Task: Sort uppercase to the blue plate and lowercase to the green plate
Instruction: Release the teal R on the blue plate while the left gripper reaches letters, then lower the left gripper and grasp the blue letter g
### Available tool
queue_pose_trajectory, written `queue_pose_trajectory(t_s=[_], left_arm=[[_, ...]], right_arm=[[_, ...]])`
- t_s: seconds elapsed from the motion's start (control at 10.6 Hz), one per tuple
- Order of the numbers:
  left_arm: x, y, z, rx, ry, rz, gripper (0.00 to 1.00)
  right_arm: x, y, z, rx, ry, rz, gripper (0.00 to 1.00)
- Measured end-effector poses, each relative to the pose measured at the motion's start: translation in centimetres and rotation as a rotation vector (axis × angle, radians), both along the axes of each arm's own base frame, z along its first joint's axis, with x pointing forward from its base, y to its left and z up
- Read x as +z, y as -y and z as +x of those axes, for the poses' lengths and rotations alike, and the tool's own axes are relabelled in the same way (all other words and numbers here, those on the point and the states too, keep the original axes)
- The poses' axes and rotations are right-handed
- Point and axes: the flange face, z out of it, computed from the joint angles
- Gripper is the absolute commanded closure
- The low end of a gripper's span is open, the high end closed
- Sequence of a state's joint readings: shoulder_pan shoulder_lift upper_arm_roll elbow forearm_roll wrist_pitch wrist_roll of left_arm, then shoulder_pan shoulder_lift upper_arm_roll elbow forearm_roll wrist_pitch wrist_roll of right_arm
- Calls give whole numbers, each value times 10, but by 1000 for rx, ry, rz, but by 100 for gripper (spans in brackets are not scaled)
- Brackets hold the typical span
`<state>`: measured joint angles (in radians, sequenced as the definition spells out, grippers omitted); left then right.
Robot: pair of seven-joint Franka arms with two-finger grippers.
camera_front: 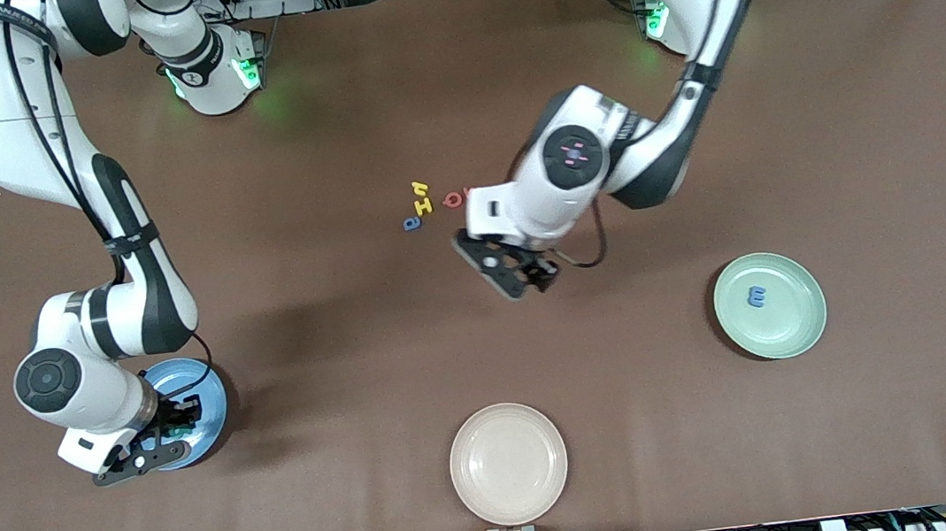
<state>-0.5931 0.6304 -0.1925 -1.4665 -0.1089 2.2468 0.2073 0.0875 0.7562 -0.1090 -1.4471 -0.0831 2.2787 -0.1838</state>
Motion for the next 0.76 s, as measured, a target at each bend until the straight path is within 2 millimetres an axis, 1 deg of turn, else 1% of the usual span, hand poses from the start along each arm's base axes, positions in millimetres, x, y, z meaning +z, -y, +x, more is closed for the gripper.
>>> queue_pose_trajectory(t_s=[0.09,0.19,0.28,0.38,0.47,0.57,0.76], left_arm=[[-13,40,-21,20,12,-35,5],[-35,72,-44,31,19,-65,8],[-58,96,-67,24,24,-84,14],[-78,113,-87,8,22,-90,20],[-94,124,-103,-14,20,-82,25],[-104,129,-111,-33,20,-70,26],[-112,137,-125,-72,32,-51,25]], right_arm=[[-4,19,0,-15,-3,-1,0],[-9,34,-2,-16,-11,-2,0],[-14,45,-3,-14,-17,-4,0],[-17,49,-3,-12,-22,-4,0],[-21,50,-4,-11,-26,-4,0],[-24,48,-4,-9,-29,-3,0],[-26,47,-3,-6,-21,-1,0]])
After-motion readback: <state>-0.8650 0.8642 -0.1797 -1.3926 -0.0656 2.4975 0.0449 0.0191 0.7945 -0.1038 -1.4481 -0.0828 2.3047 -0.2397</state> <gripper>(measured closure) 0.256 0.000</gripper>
